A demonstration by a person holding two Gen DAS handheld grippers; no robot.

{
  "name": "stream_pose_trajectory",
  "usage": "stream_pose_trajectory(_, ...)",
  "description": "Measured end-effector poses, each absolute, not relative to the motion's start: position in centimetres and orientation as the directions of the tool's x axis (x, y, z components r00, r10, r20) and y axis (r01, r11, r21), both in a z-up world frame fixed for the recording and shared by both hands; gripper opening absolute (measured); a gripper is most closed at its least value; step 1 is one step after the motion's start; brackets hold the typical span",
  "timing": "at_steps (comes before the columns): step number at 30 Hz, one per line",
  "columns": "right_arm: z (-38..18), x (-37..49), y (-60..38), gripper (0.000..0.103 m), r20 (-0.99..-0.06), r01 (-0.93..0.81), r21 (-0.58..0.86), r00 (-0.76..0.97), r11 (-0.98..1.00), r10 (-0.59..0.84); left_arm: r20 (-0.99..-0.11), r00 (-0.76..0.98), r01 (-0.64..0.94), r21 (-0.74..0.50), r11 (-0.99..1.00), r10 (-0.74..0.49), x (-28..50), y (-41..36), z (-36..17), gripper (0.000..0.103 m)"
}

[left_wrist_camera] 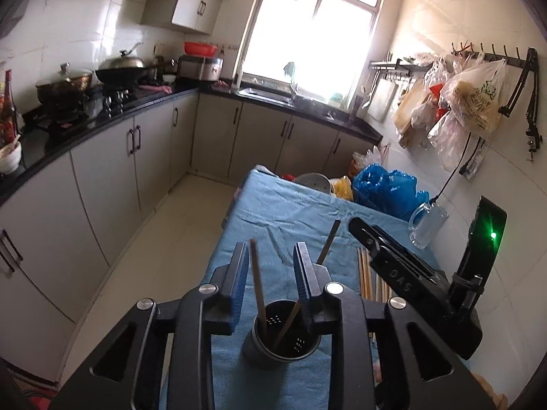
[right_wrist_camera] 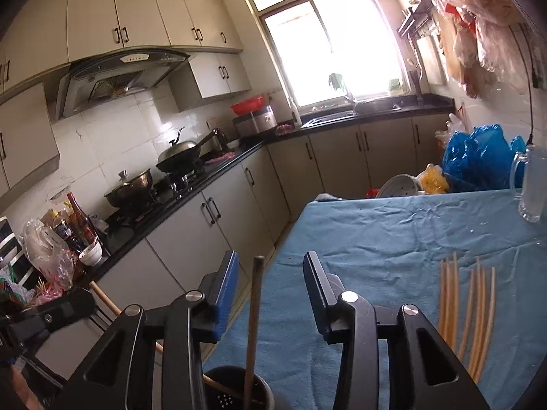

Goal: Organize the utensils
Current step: 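Lower both chopsticks into the black cup and open both grippers, then return to the chopsticks and close each gripper on one chopstick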

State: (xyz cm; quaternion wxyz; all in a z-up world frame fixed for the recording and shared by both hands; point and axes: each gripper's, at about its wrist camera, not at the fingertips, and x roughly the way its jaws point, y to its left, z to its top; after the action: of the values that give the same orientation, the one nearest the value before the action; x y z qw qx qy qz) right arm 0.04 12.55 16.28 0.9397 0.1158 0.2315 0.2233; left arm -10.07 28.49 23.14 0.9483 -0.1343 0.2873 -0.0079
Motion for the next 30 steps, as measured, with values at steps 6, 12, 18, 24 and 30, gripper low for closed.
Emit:
stream_pose_trajectory(6, 16.5, -2.2, 7.7, 0.054, -0.386, -0.295, 0.339, 0.822, 0.894, 0.418, -0.498, 0.859, -0.016, -0.266, 0.964, -0.123, -13.4, 25.9, 24.6, 0.034)
stream_pose_trajectory(12, 14.2, -3.5, 0.9, 0.054, -0.454, -0.167, 0.35, 0.831, 0.922, 0.322, -0.514, 0.83, 0.081, -0.272, 0.959, -0.216, -14.3, 21.3, 23.8, 0.037)
stream_pose_trajectory(18, 10.2, -4.0, -7.0, 0.054, -0.562, -0.014, 0.335, 0.8, 0.942, 0.212, -0.607, 0.718, 0.168, -0.322, 0.932, -0.339, -12.0, 15.8, 19.7, 0.037)
stream_pose_trajectory(24, 5.2, -2.5, -10.8, 0.045, -0.683, 0.017, 0.369, 0.683, 0.929, 0.259, -0.7, 0.603, 0.208, -0.324, 0.923, -0.382, -6.7, 9.6, 13.1, 0.036)
stream_pose_trajectory(30, 1.8, 0.3, -9.2, 0.029, -0.744, -0.037, 0.357, 0.593, 0.933, 0.308, -0.77, 0.515, 0.161, -0.345, 0.925, -0.377, -0.1, 7.4, 6.1, 0.019)
